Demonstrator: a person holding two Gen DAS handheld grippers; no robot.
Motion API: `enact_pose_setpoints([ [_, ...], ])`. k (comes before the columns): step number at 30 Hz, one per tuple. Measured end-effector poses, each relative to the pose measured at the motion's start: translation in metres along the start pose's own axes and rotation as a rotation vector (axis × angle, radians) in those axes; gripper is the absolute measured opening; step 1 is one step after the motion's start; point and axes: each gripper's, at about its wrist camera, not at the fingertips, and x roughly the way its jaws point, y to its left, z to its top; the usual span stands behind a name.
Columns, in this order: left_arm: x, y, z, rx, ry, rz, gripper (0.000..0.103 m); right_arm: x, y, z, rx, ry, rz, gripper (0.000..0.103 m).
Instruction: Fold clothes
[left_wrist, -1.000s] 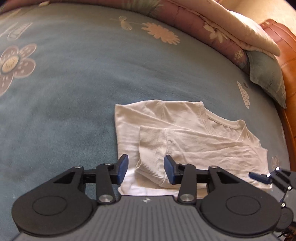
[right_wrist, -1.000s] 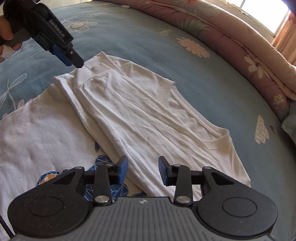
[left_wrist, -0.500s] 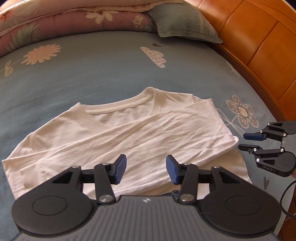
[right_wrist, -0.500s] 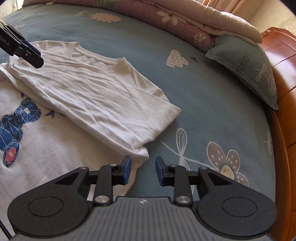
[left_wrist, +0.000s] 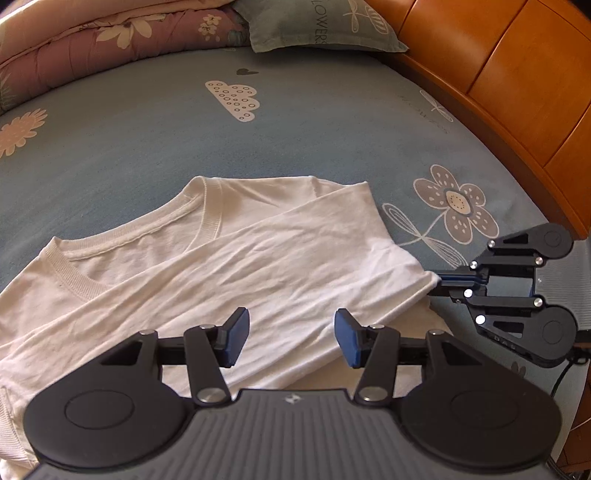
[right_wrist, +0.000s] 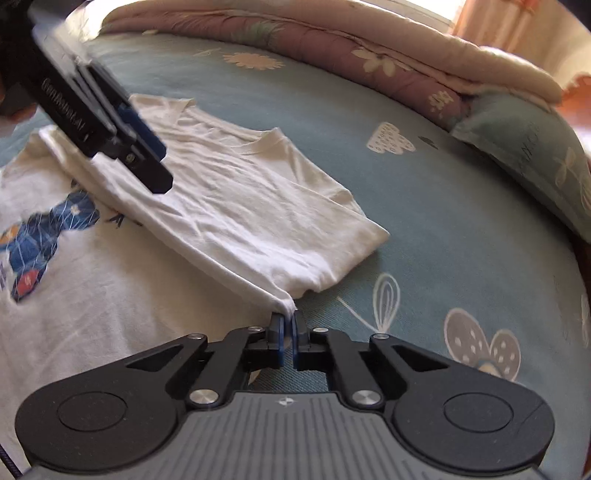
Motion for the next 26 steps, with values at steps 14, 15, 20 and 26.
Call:
enact_pose_setpoints([
  [14,0.021,-0.008,0.052,-0.003,-0.089,0.059,0.051,-0.013,0.005,0.027,0.226,-0.105,0.076,0.006],
  [15,0.021,-0.005,0.055,-0.011,-0.090,0.063,0.051,-0.004,0.011,0.032,0.207,-0.086,0.079,0.006],
  [20,0.022,0.002,0.056,-0.006,-0.067,0.058,0.052,0.028,0.010,0.019,0.227,0.010,-0.019,0.002],
  [26,0.033,-0.005,0.054,-0.041,-0.012,-0.100,0.052,0.025,0.011,0.015,0.288,0.020,-0.037,0.003],
])
